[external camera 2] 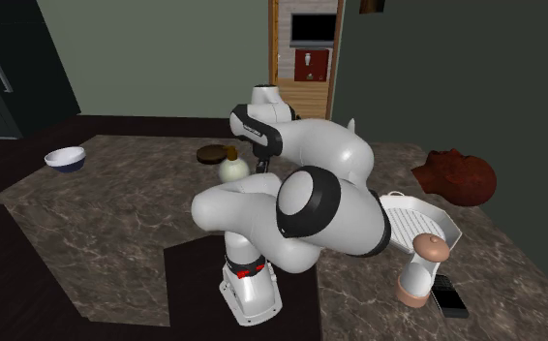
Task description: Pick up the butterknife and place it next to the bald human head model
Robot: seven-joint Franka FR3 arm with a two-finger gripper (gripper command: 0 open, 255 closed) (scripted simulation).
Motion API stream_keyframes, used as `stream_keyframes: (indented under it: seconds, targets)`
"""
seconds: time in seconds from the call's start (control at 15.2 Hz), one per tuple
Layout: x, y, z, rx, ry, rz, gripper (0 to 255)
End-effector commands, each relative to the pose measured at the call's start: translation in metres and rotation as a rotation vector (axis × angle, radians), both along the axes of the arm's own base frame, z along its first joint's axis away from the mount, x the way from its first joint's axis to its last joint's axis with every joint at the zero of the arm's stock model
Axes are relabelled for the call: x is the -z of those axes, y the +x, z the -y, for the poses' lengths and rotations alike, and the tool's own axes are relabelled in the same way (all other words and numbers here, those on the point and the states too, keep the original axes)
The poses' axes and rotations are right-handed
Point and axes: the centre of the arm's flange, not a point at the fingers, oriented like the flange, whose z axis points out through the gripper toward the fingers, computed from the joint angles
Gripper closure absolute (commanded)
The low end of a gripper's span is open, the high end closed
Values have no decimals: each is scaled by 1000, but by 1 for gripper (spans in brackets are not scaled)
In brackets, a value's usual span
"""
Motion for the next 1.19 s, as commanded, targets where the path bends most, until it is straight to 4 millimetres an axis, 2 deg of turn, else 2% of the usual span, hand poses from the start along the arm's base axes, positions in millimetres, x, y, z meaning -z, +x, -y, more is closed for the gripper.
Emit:
stream_keyframes:
  seconds: [0.0, 0.46, 0.92, 0.99, 1.12]
  targets:
    - [13, -1, 7, -56, 4, 6, 0]
    - [47, 0, 5, -56, 4, 6, 0]
    - [47, 0, 5, -56, 4, 6, 0]
    - [47, 0, 5, -56, 4, 6, 255]
    - [47, 0, 5, -56, 4, 6, 255]
